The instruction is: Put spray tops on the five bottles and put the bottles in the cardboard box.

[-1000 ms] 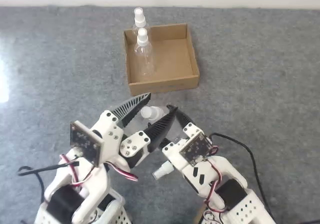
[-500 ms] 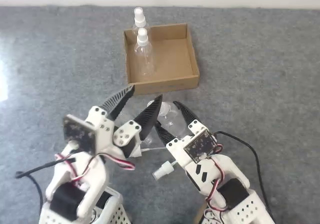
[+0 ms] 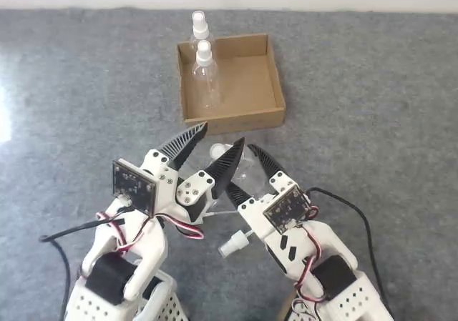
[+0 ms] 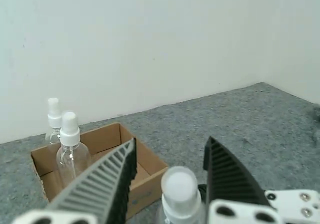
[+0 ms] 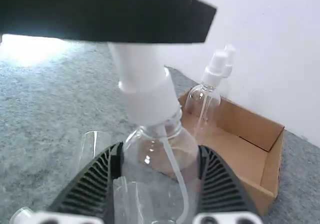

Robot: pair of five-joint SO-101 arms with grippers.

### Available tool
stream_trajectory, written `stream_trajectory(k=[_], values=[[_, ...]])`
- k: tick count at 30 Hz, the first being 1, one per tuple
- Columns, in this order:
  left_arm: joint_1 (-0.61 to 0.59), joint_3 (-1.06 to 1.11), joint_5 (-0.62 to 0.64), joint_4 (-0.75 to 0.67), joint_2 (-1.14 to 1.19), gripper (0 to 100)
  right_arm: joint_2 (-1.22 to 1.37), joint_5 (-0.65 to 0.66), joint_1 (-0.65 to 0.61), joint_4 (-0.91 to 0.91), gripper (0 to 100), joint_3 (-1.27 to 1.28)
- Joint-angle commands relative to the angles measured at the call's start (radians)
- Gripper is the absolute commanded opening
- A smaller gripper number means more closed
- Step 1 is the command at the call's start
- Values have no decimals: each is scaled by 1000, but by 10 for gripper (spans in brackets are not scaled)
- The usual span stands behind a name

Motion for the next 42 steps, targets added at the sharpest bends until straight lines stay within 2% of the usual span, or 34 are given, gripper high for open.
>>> stream_trajectory(k=[1, 5, 10, 13, 20, 26, 34, 42], values=[[6, -8, 3, -29, -6, 202, -24, 6, -47, 7, 40, -77], [-2, -56, 3, -17, -14, 202, -24, 8, -47, 7, 40, -74], [-18, -160, 6, 104, -14, 202, -24, 6, 8, 7, 40, -74], [-29, -147, 3, 100, -14, 202, -24, 5, 30, 7, 40, -83], [-78, -18, 3, -63, -14, 202, -24, 0, 25, 18, 40, -114], [-75, 59, 5, -158, -6, 202, -24, -109, 25, 111, 20, -199], [38, 73, -21, -164, -6, 202, -24, -114, -15, 117, 20, -178], [49, 67, -38, -164, -14, 202, -24, -28, -58, 116, 20, -149]])
